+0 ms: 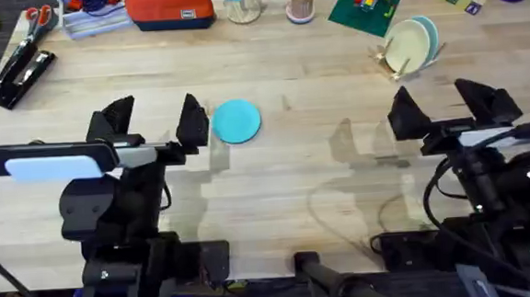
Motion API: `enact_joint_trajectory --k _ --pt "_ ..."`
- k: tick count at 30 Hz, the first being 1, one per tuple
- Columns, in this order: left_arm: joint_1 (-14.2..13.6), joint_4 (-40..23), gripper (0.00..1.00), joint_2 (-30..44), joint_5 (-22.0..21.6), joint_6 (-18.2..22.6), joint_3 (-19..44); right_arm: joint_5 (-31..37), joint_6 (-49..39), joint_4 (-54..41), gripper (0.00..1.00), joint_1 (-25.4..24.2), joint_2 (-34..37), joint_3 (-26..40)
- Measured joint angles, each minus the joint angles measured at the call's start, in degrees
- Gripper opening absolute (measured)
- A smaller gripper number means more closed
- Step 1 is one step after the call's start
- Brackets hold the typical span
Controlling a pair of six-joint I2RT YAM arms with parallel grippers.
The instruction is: Pick up the plates from the table one by one and place each into a slot on the dish rack.
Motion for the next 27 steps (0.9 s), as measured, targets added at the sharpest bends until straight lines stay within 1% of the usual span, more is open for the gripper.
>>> enact_joint_trajectory --k 3,6,10,17,22,27 --pt "0.0 -0.7 0.994 0.0 0.0 0.0 1.1 0.0 0.0 -1.6 0.994 0.0 0.0 1.0" --pt "0.0 -2.5 0.993 0.0 0.0 0.0 4.1 0.0 0.0 -2.4 0.993 0.0 0.1 2.4" --pt "0.0 -6.9 0.993 0.0 -0.1 0.0 9.5 0.0 0.0 -2.5 0.993 0.0 0.0 6.3" --pt "0.0 -16.9 0.994 0.0 -0.2 0.2 18.9 0.0 0.0 -3.0 0.993 0.0 0.0 12.1" --pt "0.0 -23.6 0.994 0.3 -0.2 0.2 25.7 0.0 0.0 -9.7 0.995 0.0 0.1 16.8" --pt "0.0 -28.1 0.994 4.2 -0.2 0.2 32.7 0.0 0.0 -18.0 0.994 0.0 0.8 22.9"
